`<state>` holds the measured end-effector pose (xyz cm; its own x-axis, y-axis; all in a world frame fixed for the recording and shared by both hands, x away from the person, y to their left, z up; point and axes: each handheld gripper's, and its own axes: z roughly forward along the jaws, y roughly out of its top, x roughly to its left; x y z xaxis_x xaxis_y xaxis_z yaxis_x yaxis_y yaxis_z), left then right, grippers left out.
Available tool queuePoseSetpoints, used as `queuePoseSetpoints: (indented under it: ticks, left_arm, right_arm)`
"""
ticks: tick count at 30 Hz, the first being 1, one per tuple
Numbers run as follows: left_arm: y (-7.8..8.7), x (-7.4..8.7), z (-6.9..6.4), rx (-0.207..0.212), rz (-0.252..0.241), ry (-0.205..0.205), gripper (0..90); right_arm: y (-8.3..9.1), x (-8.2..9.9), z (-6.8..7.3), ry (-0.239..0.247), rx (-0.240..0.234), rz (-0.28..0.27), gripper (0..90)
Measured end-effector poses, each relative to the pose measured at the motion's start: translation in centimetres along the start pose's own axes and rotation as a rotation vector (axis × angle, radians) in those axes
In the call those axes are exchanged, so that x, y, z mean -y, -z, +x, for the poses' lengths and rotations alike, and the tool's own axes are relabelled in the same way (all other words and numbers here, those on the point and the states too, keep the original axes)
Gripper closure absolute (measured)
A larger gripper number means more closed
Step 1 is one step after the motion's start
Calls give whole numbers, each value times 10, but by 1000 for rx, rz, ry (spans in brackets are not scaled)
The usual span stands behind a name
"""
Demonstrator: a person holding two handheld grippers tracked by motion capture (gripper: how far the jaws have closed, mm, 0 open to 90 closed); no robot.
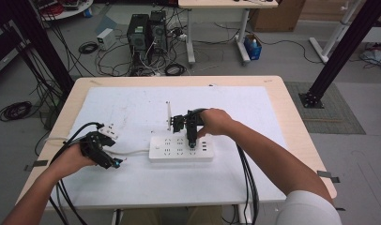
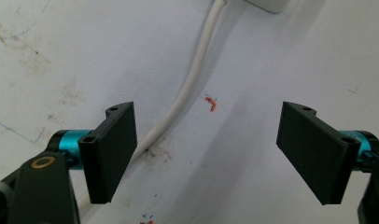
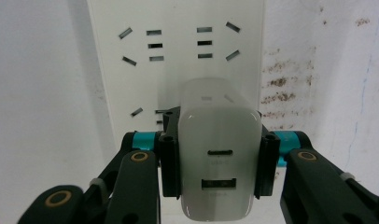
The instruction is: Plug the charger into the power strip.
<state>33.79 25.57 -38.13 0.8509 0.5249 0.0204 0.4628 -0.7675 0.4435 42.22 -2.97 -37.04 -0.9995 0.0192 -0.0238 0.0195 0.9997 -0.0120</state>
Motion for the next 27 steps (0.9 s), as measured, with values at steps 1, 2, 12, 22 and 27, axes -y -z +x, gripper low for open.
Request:
queuePoseSetpoints:
  ticks: [1, 2, 12, 22, 27]
  left_arm:
    - [0, 0, 2, -2, 7, -6, 204]
    - [0, 0, 2, -2, 7, -3, 204]
    - [1, 1, 2, -9, -14, 10, 204]
    - [4, 2, 0, -19, -39, 22, 204]
    - [5, 1, -2, -21, -49, 22, 204]
  right_arm:
    - [0, 1, 1, -12, 0, -3, 628]
    - [0, 1, 2, -5, 8, -10, 628]
    - [0, 5, 3, 14, 25, -41, 618]
    - [12, 14, 1, -92, 13, -123, 302]
    - [14, 16, -4, -152, -37, -140, 222]
